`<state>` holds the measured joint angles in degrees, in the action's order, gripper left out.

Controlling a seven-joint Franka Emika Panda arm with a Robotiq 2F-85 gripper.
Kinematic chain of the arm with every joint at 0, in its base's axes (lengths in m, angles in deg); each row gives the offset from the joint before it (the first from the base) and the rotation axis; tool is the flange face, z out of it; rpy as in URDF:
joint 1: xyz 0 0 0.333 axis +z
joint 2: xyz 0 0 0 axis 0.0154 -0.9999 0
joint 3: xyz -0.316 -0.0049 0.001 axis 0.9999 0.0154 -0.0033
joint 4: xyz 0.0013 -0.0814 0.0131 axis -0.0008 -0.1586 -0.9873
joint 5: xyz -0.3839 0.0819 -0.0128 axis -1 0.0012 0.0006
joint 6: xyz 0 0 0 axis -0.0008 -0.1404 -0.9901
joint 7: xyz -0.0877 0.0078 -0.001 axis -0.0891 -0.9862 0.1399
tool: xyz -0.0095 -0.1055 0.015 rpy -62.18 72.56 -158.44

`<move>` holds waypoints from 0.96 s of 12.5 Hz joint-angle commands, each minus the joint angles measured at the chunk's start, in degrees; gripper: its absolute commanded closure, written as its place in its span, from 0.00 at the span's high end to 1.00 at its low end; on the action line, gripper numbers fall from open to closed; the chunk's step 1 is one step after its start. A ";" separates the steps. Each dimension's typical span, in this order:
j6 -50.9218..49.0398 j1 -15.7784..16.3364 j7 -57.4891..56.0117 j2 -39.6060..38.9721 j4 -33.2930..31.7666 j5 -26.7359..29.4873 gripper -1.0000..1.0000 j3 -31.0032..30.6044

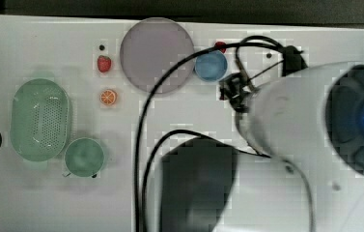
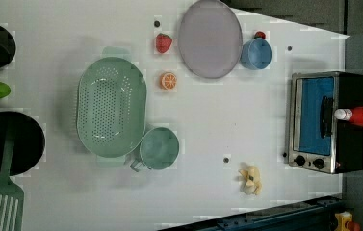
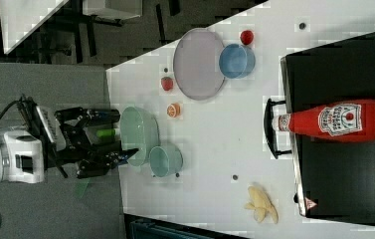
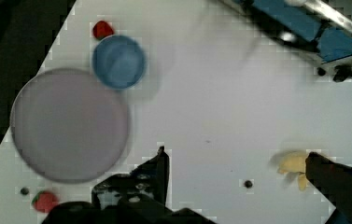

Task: Pick Ketchup from oven and place it on table.

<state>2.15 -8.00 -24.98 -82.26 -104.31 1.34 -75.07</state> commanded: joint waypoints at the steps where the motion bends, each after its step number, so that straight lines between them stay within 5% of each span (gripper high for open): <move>1: 0.83 -1.02 -2.48 -5.59 -0.04 -0.80 1.00 6.57; 12: 24.74 -1.78 -2.54 -18.80 0.00 -0.63 1.00 26.19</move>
<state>25.81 -8.10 -25.12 -100.52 -103.64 0.61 -50.69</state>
